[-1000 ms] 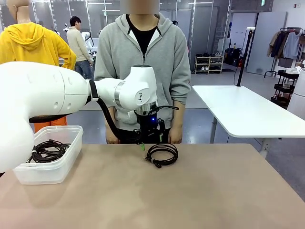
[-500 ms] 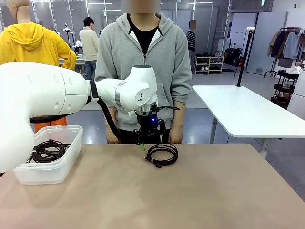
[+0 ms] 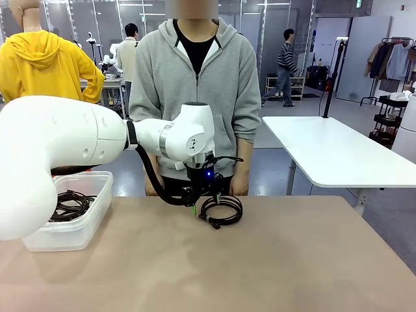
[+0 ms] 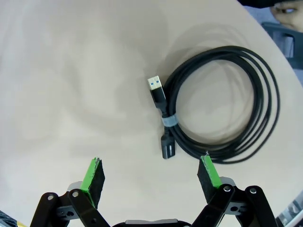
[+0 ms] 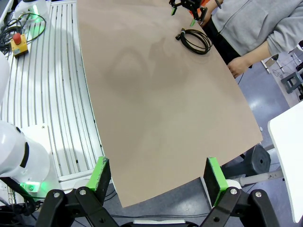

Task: Organize and store the cables.
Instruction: Place the USB Extension Cable into the Organizing box.

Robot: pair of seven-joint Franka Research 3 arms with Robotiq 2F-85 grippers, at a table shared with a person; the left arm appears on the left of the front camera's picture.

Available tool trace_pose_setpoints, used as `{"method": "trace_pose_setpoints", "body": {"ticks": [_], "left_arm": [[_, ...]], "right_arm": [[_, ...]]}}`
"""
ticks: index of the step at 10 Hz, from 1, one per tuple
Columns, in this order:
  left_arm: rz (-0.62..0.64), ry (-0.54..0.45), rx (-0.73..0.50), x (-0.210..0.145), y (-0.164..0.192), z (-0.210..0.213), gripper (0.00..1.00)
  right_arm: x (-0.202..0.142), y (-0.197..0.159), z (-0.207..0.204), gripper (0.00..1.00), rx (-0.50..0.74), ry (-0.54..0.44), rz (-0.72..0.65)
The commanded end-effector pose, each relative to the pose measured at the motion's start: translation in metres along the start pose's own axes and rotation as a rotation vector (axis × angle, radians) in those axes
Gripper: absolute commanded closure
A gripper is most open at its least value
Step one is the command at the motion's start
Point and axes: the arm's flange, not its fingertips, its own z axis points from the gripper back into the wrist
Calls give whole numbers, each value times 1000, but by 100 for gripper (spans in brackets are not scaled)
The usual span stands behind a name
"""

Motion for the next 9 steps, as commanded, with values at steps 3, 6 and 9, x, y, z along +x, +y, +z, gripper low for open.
{"method": "trace_pose_setpoints", "body": {"ticks": [3, 6, 9], "left_arm": [[74, 37, -42, 18, -10, -23, 0], [97, 22, -37, 24, -21, -37, 0], [133, 29, -41, 33, -29, -48, 0]], "right_arm": [[1, 0, 1, 0, -10, -1, 6], [1, 0, 1, 0, -10, -1, 6], [1, 0, 1, 0, -10, -1, 6]]}}
